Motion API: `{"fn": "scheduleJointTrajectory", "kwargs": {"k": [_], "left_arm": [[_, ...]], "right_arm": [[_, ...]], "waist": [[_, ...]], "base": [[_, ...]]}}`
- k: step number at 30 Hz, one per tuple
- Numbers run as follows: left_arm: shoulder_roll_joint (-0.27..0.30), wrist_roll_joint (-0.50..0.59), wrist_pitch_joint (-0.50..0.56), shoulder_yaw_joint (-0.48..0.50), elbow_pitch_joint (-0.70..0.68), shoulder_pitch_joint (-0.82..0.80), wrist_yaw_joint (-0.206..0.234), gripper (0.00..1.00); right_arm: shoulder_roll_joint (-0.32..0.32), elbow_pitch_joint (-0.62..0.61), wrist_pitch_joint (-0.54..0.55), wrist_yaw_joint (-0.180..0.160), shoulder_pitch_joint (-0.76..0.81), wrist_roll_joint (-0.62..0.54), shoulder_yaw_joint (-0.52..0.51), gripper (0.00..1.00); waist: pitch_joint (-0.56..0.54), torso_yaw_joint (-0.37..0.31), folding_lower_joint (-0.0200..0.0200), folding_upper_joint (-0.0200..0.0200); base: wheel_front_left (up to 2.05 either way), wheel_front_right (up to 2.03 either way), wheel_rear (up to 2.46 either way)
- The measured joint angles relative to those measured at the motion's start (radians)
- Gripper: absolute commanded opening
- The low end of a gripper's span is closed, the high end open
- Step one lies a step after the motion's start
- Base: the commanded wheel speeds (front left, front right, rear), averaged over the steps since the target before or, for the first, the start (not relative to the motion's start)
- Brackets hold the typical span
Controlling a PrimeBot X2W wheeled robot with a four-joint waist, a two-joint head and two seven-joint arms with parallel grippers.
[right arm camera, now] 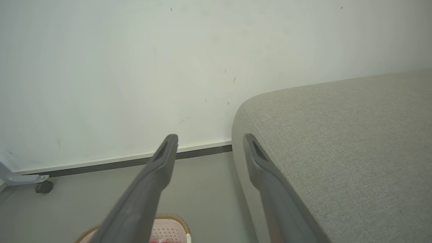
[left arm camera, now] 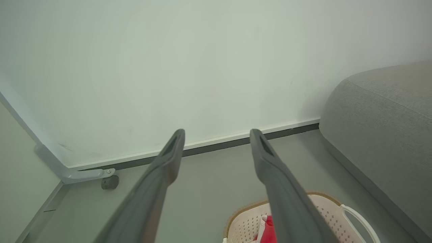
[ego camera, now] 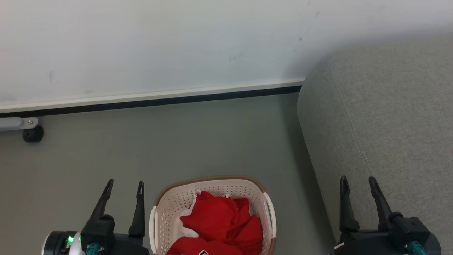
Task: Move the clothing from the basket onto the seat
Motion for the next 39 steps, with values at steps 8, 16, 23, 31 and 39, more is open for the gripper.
{"fn": "scheduleJointTrajectory", "kwargs": {"k": [8, 16, 23, 31, 39], "left_arm": [[0.006, 0.029, 0.000, -0.037, 0.054, -0.059, -0.032, 1.00], [0.021, 0.053, 0.011, -0.070, 0.129, -0.119, -0.061, 1.00], [0.040, 0.087, 0.032, -0.102, 0.198, -0.185, -0.088, 1.00], [0.075, 0.121, 0.060, -0.124, 0.262, -0.257, -0.114, 1.00], [0.111, 0.161, 0.088, -0.137, 0.310, -0.341, -0.131, 1.00]], "right_arm": [[0.002, -0.027, -0.004, 0.000, -0.070, -0.010, 0.003, 1.00], [0.003, -0.053, -0.007, 0.000, -0.142, -0.019, 0.012, 1.00], [0.005, -0.077, -0.007, 0.000, -0.204, -0.019, 0.026, 1.00], [0.005, -0.108, -0.007, 0.000, -0.268, -0.018, 0.055, 1.00], [0.006, -0.151, -0.007, 0.000, -0.332, 0.029, 0.104, 1.00]], "waist": [[0.096, -0.029, 0.0001, 0.0001], [0.203, -0.076, 0.0002, 0.0001], [0.300, -0.133, 0.0003, 0.0001], [0.415, -0.202, 0.0002, 0.0002], [0.536, -0.262, 0.0002, 0.0002]], "base": [[0.00, 0.00, 0.00], [0.00, 0.00, 0.00], [0.00, 0.00, 0.00], [0.00, 0.00, 0.00], [0.00, 0.00, 0.00]]}}
